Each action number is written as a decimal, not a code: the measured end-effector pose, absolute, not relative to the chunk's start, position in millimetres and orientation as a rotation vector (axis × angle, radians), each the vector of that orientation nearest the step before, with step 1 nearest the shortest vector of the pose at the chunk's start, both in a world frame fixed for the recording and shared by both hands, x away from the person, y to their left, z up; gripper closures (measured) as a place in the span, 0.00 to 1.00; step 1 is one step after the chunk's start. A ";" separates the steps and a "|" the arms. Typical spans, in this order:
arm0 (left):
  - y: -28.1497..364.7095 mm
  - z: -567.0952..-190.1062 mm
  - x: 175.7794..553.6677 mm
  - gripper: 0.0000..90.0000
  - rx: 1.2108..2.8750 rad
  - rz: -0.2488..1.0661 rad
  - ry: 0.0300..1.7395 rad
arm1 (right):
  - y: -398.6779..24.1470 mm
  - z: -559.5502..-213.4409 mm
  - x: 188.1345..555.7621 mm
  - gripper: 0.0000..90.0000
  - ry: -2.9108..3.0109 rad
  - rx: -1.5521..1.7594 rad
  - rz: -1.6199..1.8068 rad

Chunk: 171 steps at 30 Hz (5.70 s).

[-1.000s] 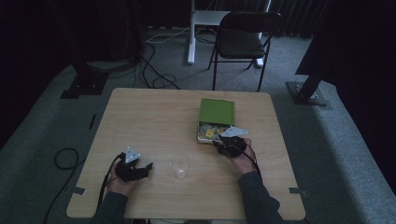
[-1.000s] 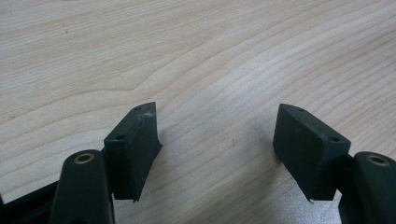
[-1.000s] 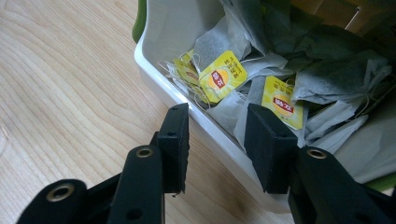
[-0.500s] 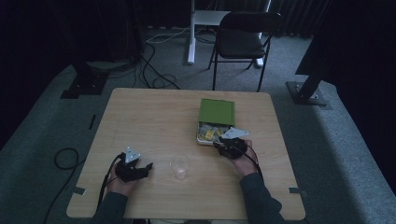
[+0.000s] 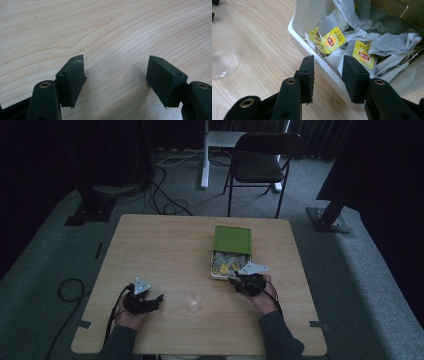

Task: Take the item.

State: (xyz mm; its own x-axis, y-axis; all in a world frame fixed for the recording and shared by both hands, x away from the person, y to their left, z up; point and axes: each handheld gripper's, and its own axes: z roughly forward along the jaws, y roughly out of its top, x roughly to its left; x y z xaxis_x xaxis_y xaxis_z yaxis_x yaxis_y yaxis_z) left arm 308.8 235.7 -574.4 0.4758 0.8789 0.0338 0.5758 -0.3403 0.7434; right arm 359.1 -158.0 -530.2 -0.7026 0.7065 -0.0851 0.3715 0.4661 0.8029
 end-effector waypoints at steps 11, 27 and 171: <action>235.7 -574.4 308.8 0.36 2.050 0.577 1.200 | -160.2 -530.3 349.1 0.69 2.323 0.893 1.129; 235.7 -574.3 308.7 0.36 2.050 0.577 1.201 | -158.9 -524.5 346.9 0.65 2.313 0.892 1.161; 235.6 -574.4 308.9 0.36 2.048 0.582 1.200 | -127.5 -467.9 350.3 1.00 2.093 0.877 1.203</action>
